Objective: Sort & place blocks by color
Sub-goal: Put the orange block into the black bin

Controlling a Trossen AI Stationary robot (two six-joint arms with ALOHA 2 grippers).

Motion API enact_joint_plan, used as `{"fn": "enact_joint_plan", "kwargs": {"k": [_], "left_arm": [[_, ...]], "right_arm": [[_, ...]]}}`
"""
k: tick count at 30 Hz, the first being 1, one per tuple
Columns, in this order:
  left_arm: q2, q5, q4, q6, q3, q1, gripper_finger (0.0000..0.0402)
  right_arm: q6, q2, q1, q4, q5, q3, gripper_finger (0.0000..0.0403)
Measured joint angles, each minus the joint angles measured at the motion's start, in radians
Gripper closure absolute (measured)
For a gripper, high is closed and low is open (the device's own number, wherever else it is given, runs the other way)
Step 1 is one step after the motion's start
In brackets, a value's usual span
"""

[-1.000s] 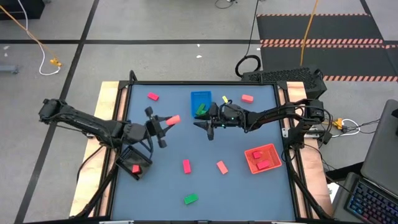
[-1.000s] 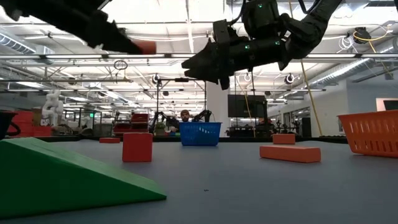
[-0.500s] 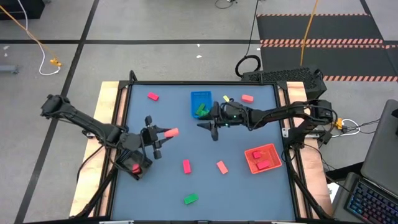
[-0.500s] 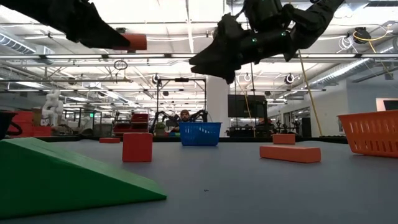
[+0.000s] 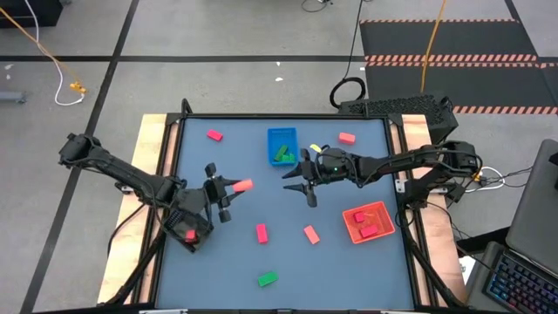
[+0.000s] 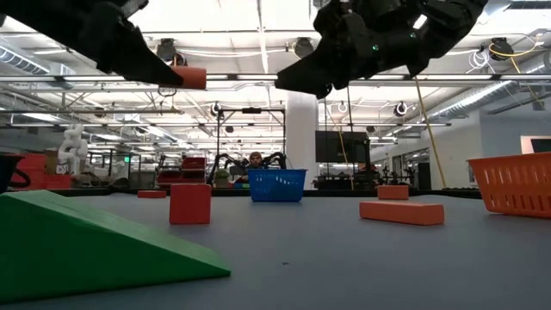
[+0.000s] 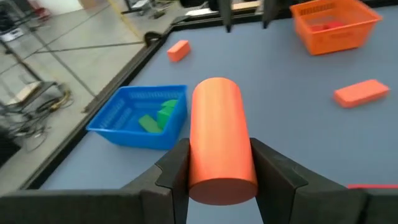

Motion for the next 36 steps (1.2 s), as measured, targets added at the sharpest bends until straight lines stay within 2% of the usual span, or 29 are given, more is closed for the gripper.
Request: {"fn": "enact_joint_plan", "kwargs": {"k": [3, 6, 10, 13, 15, 18, 22, 30, 36], "left_arm": [[-0.001, 0.002, -0.007, 0.000, 0.000, 0.038, 0.0269], [-0.002, 0.056, -0.060, -0.056, 0.000, 0.058, 0.0269], [-0.007, 0.186, -0.163, -0.165, 0.000, 0.050, 0.0269], [-0.010, 0.306, -0.211, -0.177, 0.000, 0.009, 0.0269], [-0.014, 0.350, -0.246, -0.177, 0.000, -0.031, 0.0269], [-0.040, 0.362, -0.291, -0.231, 0.000, -0.087, 0.0269], [-0.106, 0.387, -0.438, -0.368, 0.006, -0.149, 0.0269], [-0.175, 0.404, -0.934, -0.710, 0.151, -0.281, 0.0269], [-0.173, 0.488, -1.024, -0.836, 0.174, -0.360, 0.0269]], "right_arm": [[-0.002, 0.000, -0.009, 0.002, 0.003, -0.001, 0.0259], [0.003, 0.000, -0.013, -0.007, 0.003, -0.001, 0.0259], [0.000, 0.000, -0.015, -0.058, 0.002, -0.001, 0.0259], [-0.009, 0.000, -0.021, -0.096, 0.002, -0.001, 0.0259], [-0.009, 0.000, -0.027, -0.121, 0.002, -0.002, 0.0259], [0.004, 0.000, -0.034, -0.139, 0.003, -0.002, 0.0259], [0.010, 0.000, -0.035, -0.166, 0.002, -0.002, 0.0259], [0.057, 0.000, -0.034, -0.162, 0.002, -0.002, 0.0259], [0.058, 0.000, -0.033, -0.163, 0.002, -0.002, 0.0259]]}}
